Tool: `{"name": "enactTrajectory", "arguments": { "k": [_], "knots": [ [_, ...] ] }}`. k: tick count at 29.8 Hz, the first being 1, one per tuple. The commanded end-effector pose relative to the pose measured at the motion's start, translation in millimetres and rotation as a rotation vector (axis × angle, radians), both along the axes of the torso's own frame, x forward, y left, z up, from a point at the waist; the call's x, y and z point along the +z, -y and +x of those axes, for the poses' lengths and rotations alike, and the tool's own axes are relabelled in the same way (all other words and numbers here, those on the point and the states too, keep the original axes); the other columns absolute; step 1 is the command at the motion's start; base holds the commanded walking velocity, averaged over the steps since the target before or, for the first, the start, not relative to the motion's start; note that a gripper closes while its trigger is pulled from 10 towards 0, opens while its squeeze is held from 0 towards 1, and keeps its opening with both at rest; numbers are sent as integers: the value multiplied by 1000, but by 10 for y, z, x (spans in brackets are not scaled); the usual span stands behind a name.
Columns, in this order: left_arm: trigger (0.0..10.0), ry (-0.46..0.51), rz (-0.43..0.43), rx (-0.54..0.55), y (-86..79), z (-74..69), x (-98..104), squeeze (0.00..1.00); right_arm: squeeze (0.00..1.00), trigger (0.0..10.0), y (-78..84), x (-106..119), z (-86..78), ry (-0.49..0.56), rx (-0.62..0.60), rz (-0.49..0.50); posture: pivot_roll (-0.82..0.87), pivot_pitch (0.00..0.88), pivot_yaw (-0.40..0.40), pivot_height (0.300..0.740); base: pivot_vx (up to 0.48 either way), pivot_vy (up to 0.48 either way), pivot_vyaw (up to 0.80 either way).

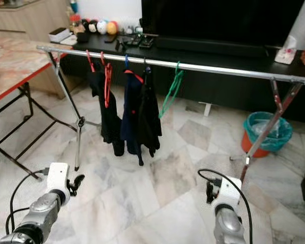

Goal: Hang hanger

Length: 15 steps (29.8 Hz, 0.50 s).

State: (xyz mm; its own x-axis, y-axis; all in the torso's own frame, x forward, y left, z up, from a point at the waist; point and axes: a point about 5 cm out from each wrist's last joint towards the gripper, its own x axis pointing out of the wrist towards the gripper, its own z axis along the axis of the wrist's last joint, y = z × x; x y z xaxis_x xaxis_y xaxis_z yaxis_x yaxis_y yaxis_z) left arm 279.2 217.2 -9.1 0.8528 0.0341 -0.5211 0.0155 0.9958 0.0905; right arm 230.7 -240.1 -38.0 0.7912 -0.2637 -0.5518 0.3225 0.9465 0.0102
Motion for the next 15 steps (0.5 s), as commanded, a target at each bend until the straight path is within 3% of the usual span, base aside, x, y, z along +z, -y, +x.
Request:
{"name": "enactTrajectory", "arguments": {
  "k": [1, 5, 9, 10, 15],
  "knots": [
    [10000, -117, 24, 4, -30, -159, -160, 0, 0, 10000, -7, -170, -215, -104, -33, 40, 3, 0, 29, 740, 0, 0, 0],
    [10000, -244, 42, -18, -40, -384, -346, 0, 0, 10000, -60, -361, -507, -228, -29, 68, 9, 0, 24, 740, 0, 0, 0],
    [10000, -296, 44, -9, -65, -506, -427, 0, 0, 10000, -92, -408, -588, -259, -5, 65, 13, 0, 24, 740, 0, 0, 0],
    [10000, -335, 36, 26, -101, -631, -500, 0, 0, 10000, -125, -446, -658, -274, 12, 80, 2, 0, 23, 740, 0, 0, 0],
    [10000, -359, 22, 65, -119, -739, -559, 0, 0, 10000, -124, -479, -735, -292, -1, 91, 6, 0, 20, 740, 0, 0, 0]
  ]
}}
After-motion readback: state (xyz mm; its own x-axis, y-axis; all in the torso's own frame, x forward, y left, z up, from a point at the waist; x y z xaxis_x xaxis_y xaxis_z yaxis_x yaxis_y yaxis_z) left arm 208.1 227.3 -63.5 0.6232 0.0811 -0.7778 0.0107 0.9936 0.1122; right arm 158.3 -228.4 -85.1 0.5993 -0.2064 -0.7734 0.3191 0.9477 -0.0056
